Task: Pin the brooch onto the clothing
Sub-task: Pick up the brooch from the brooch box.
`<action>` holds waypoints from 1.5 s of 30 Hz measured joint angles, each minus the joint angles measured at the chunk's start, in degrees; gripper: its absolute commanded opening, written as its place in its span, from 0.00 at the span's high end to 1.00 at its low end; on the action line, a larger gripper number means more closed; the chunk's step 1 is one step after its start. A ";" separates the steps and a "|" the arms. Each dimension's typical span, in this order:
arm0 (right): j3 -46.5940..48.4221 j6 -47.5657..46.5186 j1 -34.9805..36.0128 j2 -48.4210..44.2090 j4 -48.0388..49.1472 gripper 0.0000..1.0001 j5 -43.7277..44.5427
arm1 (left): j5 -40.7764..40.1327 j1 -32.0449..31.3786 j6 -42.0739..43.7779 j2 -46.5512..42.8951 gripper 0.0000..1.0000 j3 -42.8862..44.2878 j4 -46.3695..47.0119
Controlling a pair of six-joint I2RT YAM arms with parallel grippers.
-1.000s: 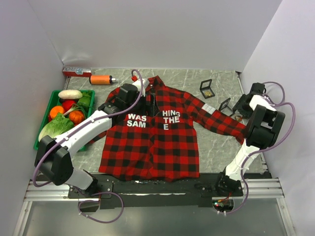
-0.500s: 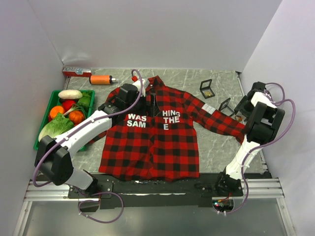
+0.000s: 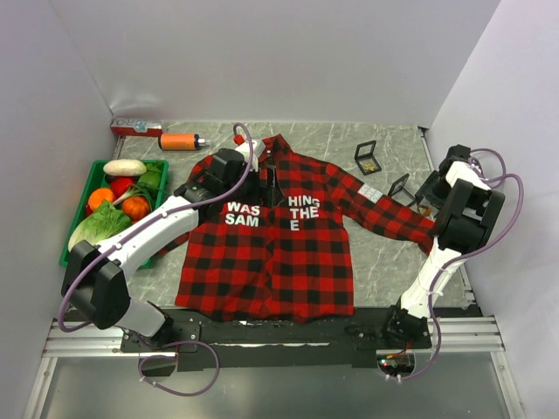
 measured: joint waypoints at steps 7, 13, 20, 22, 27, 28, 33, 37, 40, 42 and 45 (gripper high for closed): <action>2.75 0.31 0.20 1.92 -1.07 0.27 0.17 | 0.07 0.00 -0.02 0.00 0.04 0.00 0.00; 3.28 0.68 0.76 2.62 -1.29 0.25 0.35 | 0.11 0.00 -0.02 0.00 0.04 0.00 0.00; 3.28 0.98 1.20 2.62 -1.31 0.28 1.03 | 0.13 0.00 -0.02 0.00 0.04 0.00 0.00; 3.30 1.03 1.46 2.62 -1.29 0.34 1.22 | 0.13 0.00 -0.02 0.00 0.03 0.00 0.00; 3.28 0.94 2.23 2.62 -1.27 0.51 1.57 | 0.11 0.00 -0.02 0.00 0.03 0.00 0.00; 3.28 0.87 2.36 2.62 -1.27 0.53 1.62 | 0.11 0.00 -0.02 0.00 0.03 0.00 0.00; 3.28 0.61 2.47 2.62 -1.31 0.68 1.66 | 0.11 0.00 -0.02 0.00 0.04 0.00 0.00; 3.28 0.20 2.47 2.62 -1.36 0.68 1.57 | 0.11 0.00 -0.02 0.00 0.04 0.00 0.00; 3.08 -0.35 2.47 2.54 -1.11 0.67 1.31 | 0.09 0.00 -0.02 -0.02 0.04 0.00 0.00; 2.03 -0.79 2.47 1.86 -0.39 0.66 0.96 | 0.11 0.00 -0.02 -0.02 0.04 0.00 0.00; -1.20 -1.33 2.56 -0.39 0.74 0.61 0.07 | 0.11 0.00 -0.02 -0.02 0.04 0.00 0.00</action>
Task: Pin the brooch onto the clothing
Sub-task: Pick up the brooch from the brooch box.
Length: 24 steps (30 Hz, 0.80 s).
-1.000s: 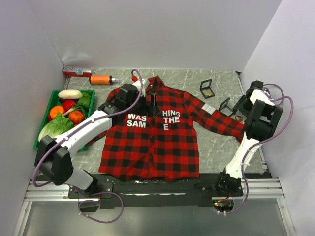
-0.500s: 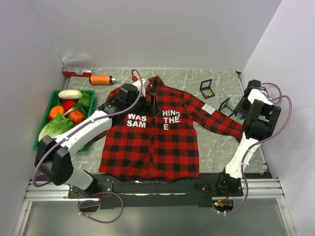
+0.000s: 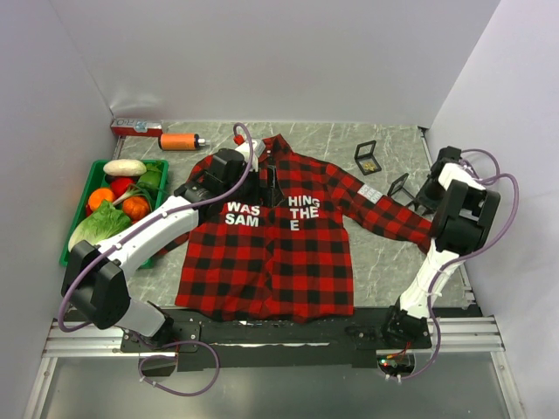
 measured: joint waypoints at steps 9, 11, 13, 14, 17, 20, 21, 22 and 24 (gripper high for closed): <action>-15.13 0.22 1.05 -14.43 -0.11 0.53 -3.72 | 0.09 0.00 -0.09 -0.02 0.04 0.00 0.02; -17.92 0.42 1.44 -18.36 0.09 0.51 -4.92 | 0.31 0.00 -0.17 -0.07 0.04 0.00 0.02; -19.91 0.68 2.51 -21.73 0.20 0.50 -5.64 | 0.61 0.00 -0.22 -0.09 0.04 0.00 0.02; -20.52 0.76 3.39 -22.91 0.15 0.50 -5.84 | 0.81 0.00 -0.26 -0.09 0.04 0.00 0.02; -20.85 1.11 6.58 -23.87 0.39 0.47 -6.64 | 1.09 0.00 -0.46 -0.13 0.04 0.00 0.02; -21.75 1.68 9.31 -23.78 0.85 0.41 -6.73 | 1.11 0.00 -0.44 -0.15 0.03 0.00 0.02; -22.23 1.77 10.03 -23.78 0.96 0.41 -6.67 | 1.09 0.00 -0.44 -0.15 0.03 0.00 0.02; -22.73 1.79 10.47 -23.78 1.09 0.41 -6.60 | 1.09 0.00 -0.44 -0.15 0.04 0.00 0.02; -23.41 1.84 10.64 -23.67 0.83 0.40 -6.10 | 1.09 0.00 -0.46 -0.15 0.04 0.00 0.02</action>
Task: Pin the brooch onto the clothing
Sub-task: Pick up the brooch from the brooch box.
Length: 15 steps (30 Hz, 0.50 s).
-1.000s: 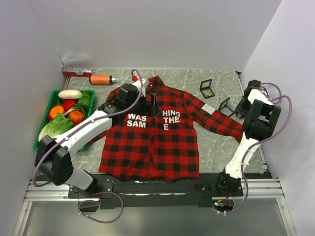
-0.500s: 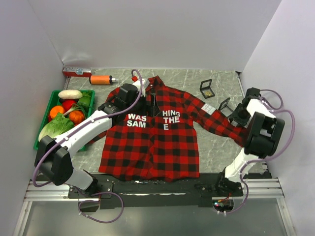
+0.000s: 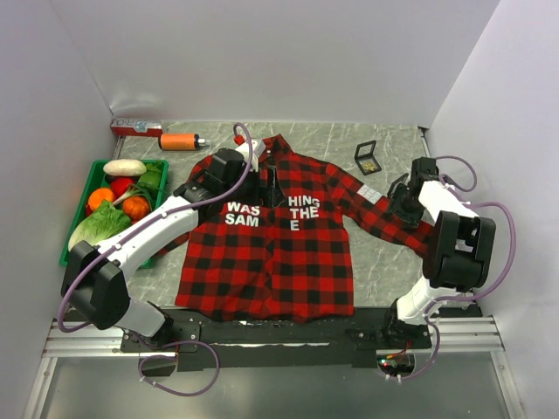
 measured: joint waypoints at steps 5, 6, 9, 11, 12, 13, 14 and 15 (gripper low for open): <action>-0.35 0.11 0.33 0.35 0.00 0.34 3.06 | 0.20 0.00 -0.02 0.00 0.04 0.00 0.02; -0.52 0.09 0.44 0.35 -0.02 0.34 3.50 | 0.28 0.00 -0.04 0.00 0.04 0.00 0.02; -1.42 0.07 0.85 0.35 -0.04 0.34 4.46 | 0.52 0.00 -0.15 0.00 0.03 0.00 0.02; -1.88 0.04 1.20 0.35 -0.17 0.34 4.92 | 0.85 0.00 -0.17 0.00 0.04 0.00 0.04; -2.08 0.04 1.44 0.35 -0.22 0.34 5.35 | 0.94 0.00 -0.22 0.00 0.04 0.00 0.02; -2.23 -0.02 1.66 0.35 -0.20 0.35 5.66 | 1.09 0.00 -0.33 0.00 0.04 0.00 0.04; -2.38 -0.09 1.92 0.37 -0.28 0.35 5.90 | 1.27 0.00 -0.44 0.00 0.03 0.00 0.04; -2.40 -0.11 2.10 0.44 -0.39 0.36 6.01 | 1.31 0.00 -0.57 0.00 0.04 0.00 0.04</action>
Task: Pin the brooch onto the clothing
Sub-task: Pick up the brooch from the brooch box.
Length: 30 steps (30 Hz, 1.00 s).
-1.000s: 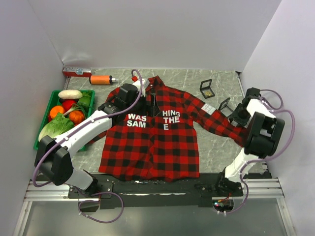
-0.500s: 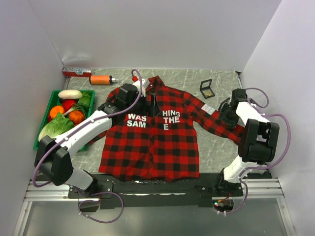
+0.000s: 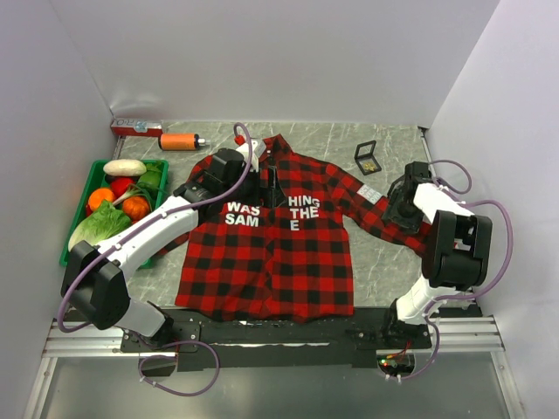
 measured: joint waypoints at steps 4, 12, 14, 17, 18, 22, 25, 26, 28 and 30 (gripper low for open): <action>0.00 -0.02 0.68 0.61 -0.04 0.43 0.61 | 0.22 0.00 -0.22 0.00 0.04 0.00 0.04; 0.02 -0.57 3.37 3.08 -0.52 0.87 2.19 | 0.37 0.00 -0.42 -0.02 0.04 0.00 0.17; 0.02 -0.70 4.07 3.17 -0.70 0.94 2.54 | 0.39 0.00 -0.42 -0.02 0.04 0.00 0.17; 0.11 -1.07 5.35 3.17 -1.33 1.00 3.08 | 0.37 0.00 -0.42 -0.07 0.03 0.00 0.17; 0.13 -1.27 6.01 3.17 -1.57 1.00 3.32 | 0.39 0.00 -0.42 -0.11 0.04 0.00 0.17; 0.13 -1.55 9.29 3.13 -2.45 1.00 2.82 | 0.37 0.00 -0.42 -0.33 0.04 0.00 0.20; 0.13 -1.38 11.93 2.73 -2.84 1.00 0.57 | 0.37 0.00 -0.42 -0.50 0.04 0.00 0.20; 0.13 -1.25 12.83 2.43 -2.91 1.00 -0.15 | 0.37 0.00 -0.42 -0.55 0.03 0.00 0.17; 0.15 -0.57 15.10 1.75 -2.91 1.00 -1.79 | 0.37 0.00 -0.42 -0.63 0.04 0.00 0.17; 0.26 0.17 17.64 1.36 -2.89 1.00 -3.78 | 0.37 0.00 -0.42 -0.74 0.03 0.00 0.20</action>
